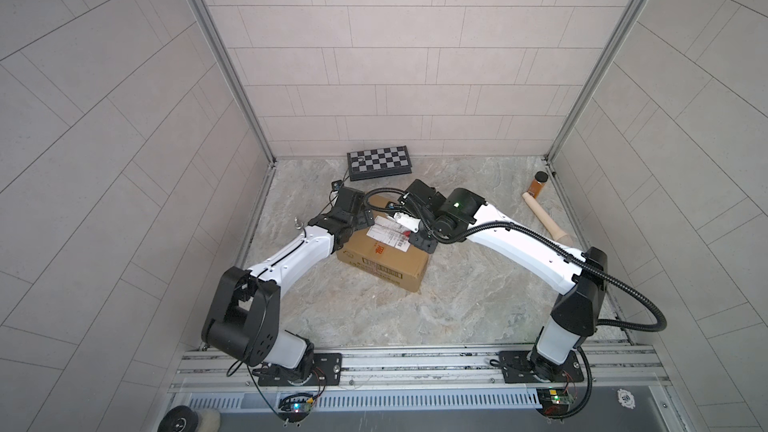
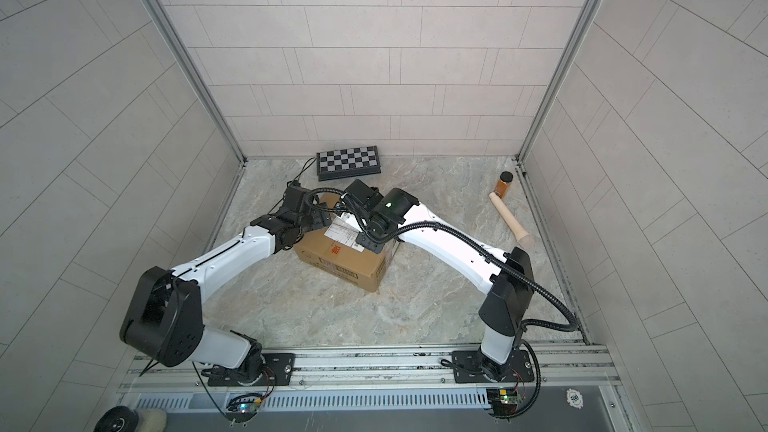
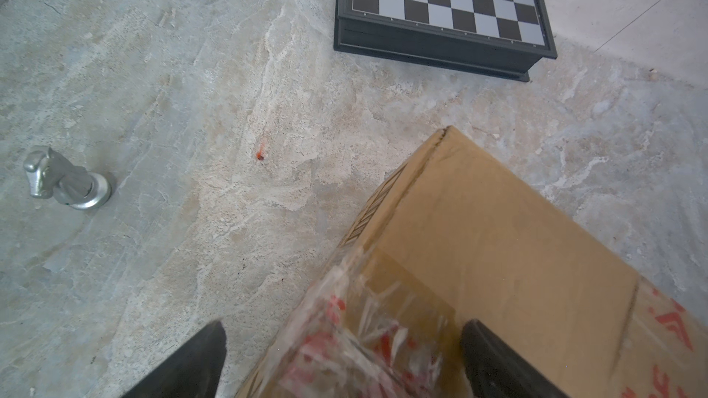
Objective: Unpack the express box
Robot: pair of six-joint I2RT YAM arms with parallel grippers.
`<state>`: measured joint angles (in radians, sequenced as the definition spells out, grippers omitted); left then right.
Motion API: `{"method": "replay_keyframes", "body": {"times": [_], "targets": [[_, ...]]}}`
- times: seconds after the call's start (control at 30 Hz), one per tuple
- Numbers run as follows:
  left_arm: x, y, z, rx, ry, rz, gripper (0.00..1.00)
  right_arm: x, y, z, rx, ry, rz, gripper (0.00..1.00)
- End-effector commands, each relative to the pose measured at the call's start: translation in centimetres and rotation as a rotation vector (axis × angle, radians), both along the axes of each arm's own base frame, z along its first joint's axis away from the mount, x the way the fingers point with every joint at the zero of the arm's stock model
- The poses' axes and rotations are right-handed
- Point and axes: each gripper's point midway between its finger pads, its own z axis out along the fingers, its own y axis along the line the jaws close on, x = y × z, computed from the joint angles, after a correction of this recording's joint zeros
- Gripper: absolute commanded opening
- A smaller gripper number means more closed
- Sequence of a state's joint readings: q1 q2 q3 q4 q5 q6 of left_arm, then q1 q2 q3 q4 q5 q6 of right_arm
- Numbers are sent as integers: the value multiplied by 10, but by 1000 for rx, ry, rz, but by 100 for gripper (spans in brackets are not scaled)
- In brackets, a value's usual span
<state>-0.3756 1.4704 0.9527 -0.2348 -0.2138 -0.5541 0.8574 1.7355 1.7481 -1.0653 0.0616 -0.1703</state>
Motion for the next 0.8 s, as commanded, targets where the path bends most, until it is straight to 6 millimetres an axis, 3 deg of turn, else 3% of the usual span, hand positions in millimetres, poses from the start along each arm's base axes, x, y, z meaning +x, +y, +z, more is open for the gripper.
{"method": "replay_keyframes", "body": {"times": [0.0,0.2,0.33,0.77], "targets": [[-40,33,-66,161,229,36,98,-3,-18,-3,-42,29,-40,0],[-40,40,-77,217,255,43,98,-15,-50,11,-50,10,-70,0],[-40,43,-80,236,261,47,98,-20,-61,15,-52,-22,-54,0],[-38,39,-75,219,246,40,98,-10,-39,-13,-31,30,-17,0]]}}
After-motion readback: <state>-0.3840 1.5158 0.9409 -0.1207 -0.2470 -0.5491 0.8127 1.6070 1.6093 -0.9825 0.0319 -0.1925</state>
